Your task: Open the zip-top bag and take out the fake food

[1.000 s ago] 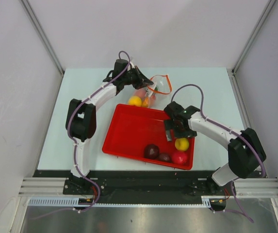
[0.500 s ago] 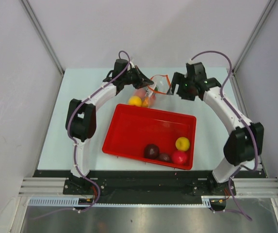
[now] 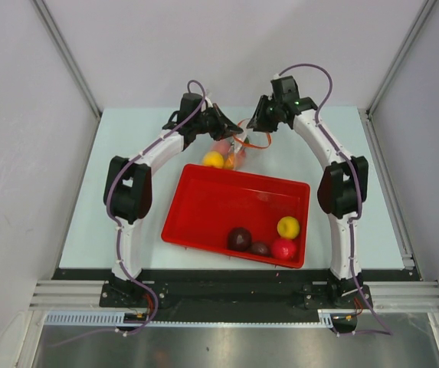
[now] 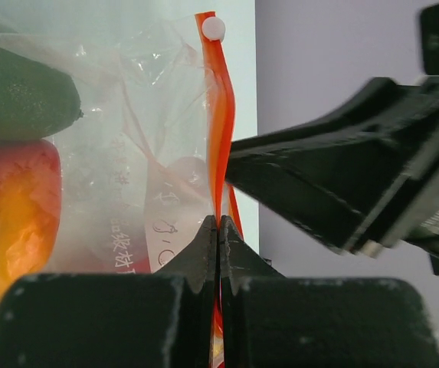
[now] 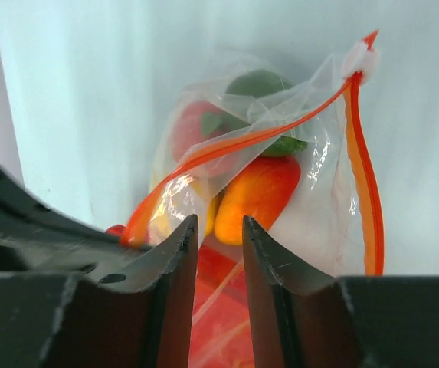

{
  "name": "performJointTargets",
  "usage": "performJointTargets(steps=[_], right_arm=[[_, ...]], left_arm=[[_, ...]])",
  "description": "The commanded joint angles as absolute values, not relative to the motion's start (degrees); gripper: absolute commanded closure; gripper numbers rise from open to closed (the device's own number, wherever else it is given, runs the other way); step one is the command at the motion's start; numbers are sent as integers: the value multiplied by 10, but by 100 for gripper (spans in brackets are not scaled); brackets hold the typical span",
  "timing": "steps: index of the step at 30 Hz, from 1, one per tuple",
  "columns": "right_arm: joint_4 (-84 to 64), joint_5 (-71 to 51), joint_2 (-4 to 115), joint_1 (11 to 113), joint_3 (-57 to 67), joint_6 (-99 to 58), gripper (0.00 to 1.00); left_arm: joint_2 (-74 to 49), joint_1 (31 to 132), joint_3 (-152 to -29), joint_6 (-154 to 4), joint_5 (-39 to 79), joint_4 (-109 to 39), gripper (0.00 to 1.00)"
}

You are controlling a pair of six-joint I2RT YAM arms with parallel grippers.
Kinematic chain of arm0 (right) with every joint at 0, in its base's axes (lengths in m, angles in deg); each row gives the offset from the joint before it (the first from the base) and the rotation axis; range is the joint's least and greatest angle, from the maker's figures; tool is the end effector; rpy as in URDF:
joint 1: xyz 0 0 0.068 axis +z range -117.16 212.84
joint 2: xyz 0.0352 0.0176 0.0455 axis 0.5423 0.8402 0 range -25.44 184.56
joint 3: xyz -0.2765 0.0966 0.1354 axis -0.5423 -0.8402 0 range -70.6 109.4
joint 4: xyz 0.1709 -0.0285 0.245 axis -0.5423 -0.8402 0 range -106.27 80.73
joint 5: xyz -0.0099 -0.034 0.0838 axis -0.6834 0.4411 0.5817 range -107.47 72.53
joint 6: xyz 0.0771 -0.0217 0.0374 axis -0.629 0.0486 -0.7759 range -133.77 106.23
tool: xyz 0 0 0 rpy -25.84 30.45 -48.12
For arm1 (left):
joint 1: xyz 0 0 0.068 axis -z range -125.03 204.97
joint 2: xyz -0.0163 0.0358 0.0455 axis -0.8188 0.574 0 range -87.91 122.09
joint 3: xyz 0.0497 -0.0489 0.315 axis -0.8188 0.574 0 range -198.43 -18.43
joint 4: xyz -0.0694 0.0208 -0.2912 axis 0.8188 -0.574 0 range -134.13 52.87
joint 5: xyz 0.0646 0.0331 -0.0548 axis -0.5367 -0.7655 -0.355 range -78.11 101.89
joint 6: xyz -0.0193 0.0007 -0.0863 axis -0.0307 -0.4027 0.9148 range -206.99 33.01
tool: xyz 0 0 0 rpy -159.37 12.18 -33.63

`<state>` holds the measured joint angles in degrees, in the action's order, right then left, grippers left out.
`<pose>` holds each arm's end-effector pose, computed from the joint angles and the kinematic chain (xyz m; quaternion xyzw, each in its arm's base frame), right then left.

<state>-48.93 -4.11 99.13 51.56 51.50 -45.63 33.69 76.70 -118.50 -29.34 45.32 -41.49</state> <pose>0.5612 0.2092 0.3198 0.0569 0.9072 0.2683 0.3189 0.5401 -0.2619 0.2720 -0.1051 0.8192 -0.5122 0.2355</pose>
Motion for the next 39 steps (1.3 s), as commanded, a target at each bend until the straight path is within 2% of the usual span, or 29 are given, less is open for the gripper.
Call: performJointTargets(steps=[1,3,10,20,27,31,35,38,39], right_arm=[[-486,6,1020,520,513,-475,66],[-472,16,1025,522,500,-479,66],[-418,60,1049,529,443,-515,47],[-404,68,1096,538,435,-583,44],[-398,50,1124,544,428,-623,32],[-338,49,1125,545,396,-649,28],[-323,42,1129,543,394,-648,32],[-313,34,1116,538,392,-630,41],[-307,34,1111,538,391,-623,49]], left_arm=[[315,767,-1216,-282,463,-402,100],[321,767,-1229,-281,462,-407,100],[334,768,-1239,-279,463,-411,100],[349,780,-1255,-272,465,-412,100],[351,786,-1254,-275,464,-416,100],[348,792,-1250,-278,463,-420,100],[339,793,-1231,-278,463,-414,100],[336,789,-1220,-276,463,-408,100],[334,786,-1217,-273,463,-406,100]])
